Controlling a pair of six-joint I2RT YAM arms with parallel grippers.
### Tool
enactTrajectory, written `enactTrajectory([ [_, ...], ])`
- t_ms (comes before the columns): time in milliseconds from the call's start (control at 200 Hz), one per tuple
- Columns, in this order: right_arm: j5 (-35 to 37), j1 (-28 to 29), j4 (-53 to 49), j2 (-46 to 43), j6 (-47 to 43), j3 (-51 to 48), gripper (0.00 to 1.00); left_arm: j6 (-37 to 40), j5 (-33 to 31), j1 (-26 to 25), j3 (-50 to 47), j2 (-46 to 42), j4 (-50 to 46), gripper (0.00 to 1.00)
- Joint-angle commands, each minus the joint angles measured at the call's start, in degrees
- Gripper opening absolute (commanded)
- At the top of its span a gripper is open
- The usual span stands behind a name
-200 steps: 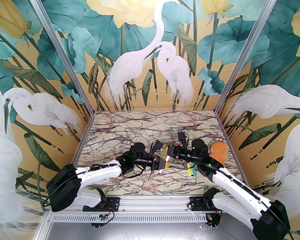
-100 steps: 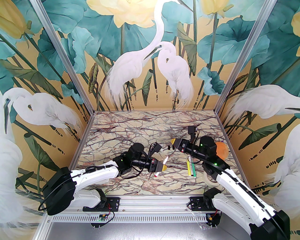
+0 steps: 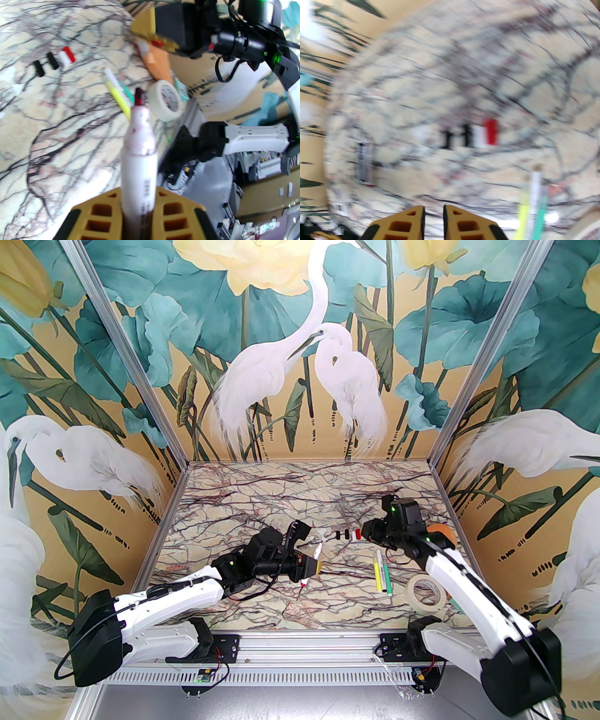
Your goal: Open the pen caps
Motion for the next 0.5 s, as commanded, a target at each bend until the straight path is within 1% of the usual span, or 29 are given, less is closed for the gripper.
enactTrajectory([
  [0,2.1,-2.0,-4.9,4.2,-6.5,2.9,0.20,0.7,-3.8,0.2,0.9,-1.1,-1.9,0.05],
  [200,0.9,-5.0,-4.3,14.7,-11.9,7.0,0.19,0.7,-4.3,0.3,0.6,-1.5,-2.3,0.05],
  [320,-0.5,-7.0,-2.6,19.8,-13.1,8.8,0.20,0.8,-4.8,0.4,0.3,-1.9,-3.1,0.05],
  [495,-2.6,-8.3,-1.9,26.9,-15.1,12.2,0.19,0.9,-5.2,0.4,-0.2,-2.1,-3.5,0.05],
])
